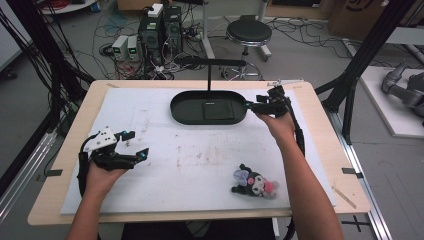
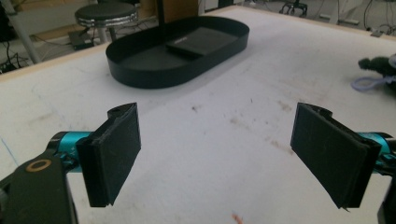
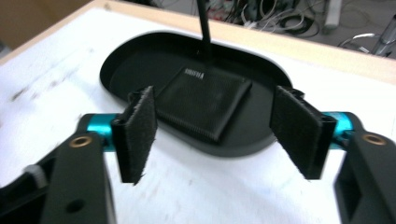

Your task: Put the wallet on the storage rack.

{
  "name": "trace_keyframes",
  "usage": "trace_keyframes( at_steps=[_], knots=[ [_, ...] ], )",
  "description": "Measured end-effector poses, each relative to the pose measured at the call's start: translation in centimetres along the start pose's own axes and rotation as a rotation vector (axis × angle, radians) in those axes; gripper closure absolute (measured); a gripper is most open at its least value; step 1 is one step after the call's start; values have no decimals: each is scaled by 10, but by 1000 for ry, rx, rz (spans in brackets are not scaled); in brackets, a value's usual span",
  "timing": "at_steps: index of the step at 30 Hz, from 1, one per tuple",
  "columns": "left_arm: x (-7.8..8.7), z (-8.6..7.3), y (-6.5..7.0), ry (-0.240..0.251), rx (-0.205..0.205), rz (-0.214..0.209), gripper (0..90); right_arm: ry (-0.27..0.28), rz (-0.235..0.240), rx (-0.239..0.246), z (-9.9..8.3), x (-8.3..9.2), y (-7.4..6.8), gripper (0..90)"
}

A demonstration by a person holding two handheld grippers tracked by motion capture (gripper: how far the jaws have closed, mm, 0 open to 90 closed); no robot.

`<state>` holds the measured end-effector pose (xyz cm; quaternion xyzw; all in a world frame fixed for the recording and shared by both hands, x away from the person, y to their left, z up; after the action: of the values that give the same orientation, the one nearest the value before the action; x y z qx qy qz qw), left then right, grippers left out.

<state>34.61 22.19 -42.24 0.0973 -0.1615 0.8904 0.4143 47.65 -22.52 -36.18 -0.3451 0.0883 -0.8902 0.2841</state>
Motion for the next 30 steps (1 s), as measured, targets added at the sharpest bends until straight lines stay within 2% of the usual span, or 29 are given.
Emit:
trace_keyframes(
  at_steps=[1, 3, 4, 7, 9, 15, 18, 23, 27, 30],
  knots=[
    [-2, 3, 0, 17, 2, -8, 161, -6, 1, 6, -2, 3, 1, 313],
    [-8, 8, 3, 59, -3, -35, 157, 20, 7, 25, -7, 12, 1, 306],
    [-11, 9, 5, 60, -19, -42, 157, 29, 11, 25, -10, 15, 2, 295],
    [-19, 7, 10, 20, -51, -69, 155, 37, 6, 22, -19, 23, 3, 267],
    [-19, 2, 9, -11, -55, -65, 140, 43, 13, 22, -24, 26, 4, 250],
    [-8, -12, -2, -17, -7, -32, 133, 52, 42, 26, -37, 33, 7, 212],
    [-3, -15, -5, -17, -3, -30, 133, 48, 53, 19, -42, 33, 11, 205],
    [-3, -16, -4, -10, 3, -43, 133, 52, 25, 6, -52, 28, 18, 205],
    [-4, -18, -2, -18, 2, -45, 133, 39, 18, 6, -55, 26, 20, 205],
    [-3, -19, -3, -16, 7, -38, 133, 51, 26, 6, -54, 27, 20, 205]
  ],
)
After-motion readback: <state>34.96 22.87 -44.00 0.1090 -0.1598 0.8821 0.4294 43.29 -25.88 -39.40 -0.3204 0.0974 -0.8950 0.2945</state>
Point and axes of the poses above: each handheld gripper's, and its own axes: x roughly backward along the jaws, z roughly out of its top, y roughly to its right, the point moved 4 cm from there along -x, roughly forward along the jaws, and after that the axes turned 14 degrees about -x, right-handed, at the moved point
